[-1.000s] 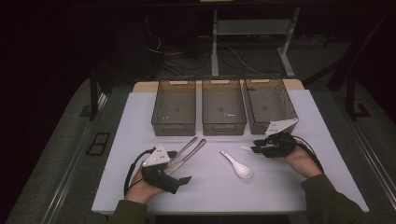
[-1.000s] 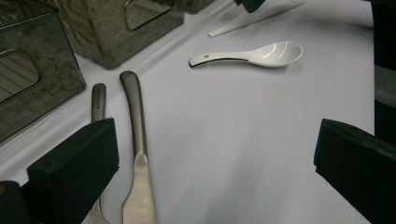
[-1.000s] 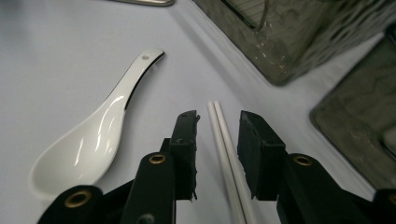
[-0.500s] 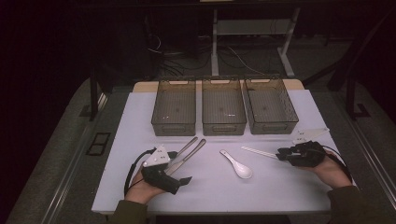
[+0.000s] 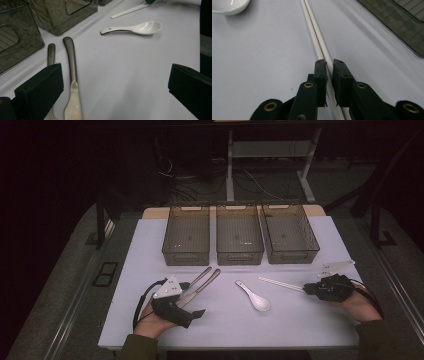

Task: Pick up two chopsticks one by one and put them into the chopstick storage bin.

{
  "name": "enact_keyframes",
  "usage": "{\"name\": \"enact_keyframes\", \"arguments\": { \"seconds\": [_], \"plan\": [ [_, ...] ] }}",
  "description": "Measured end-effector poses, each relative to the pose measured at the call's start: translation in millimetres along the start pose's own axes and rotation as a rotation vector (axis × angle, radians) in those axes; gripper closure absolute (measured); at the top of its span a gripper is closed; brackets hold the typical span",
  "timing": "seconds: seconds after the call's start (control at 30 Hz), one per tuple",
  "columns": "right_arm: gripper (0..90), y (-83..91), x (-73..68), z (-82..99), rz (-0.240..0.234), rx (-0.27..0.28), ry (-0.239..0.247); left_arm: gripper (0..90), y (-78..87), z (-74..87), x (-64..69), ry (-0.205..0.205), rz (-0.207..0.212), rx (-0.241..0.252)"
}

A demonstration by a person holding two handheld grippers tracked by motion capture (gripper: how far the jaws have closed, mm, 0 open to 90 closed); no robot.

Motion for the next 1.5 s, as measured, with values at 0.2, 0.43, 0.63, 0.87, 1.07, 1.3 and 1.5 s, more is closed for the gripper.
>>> {"name": "enact_keyframes", "arguments": {
  "seconds": [0.2,0.43,0.63,0.87,1.07,1.3,1.5],
  "plan": [
    [81.9,-1.6,-0.2,1.0,-0.003,-0.014,0.007,0.0,-0.1,0.0,0.0,0.001,0.0,0.004],
    [81.9,-2.0,-1.0,1.3,-0.004,-0.019,0.014,0.0,0.0,0.0,0.2,-0.001,0.001,-0.001],
    [81.9,-1.7,-2.9,1.5,-0.022,-0.02,0.024,0.0,0.3,0.1,0.2,-0.002,0.003,0.0],
    [82.4,-1.6,-7.9,1.2,-0.064,-0.03,0.036,0.0,0.6,0.2,0.4,-0.002,0.006,0.0],
    [82.4,-3.0,-17.5,-0.4,-0.073,-0.049,0.063,0.0,1.7,0.3,-0.1,-0.006,0.004,-0.001],
    [82.3,-2.5,-19.3,3.8,-0.061,-0.026,0.068,0.0,0.4,0.6,0.9,-0.003,0.007,-0.006],
    [83.3,-2.5,-19.9,5.7,-0.059,-0.011,0.079,0.0,-0.6,0.9,1.8,-0.001,0.008,-0.006]
  ]
}}
Point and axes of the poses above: each handheld gripper's, and its own axes: y roughly backward along the jaws, z roughly out of its underside, x roughly to its right, the point moved 3 cm from there along -y, roughly forward along the jaws, and after that the axes turned 9 degrees about y, right-handed, at the moved point
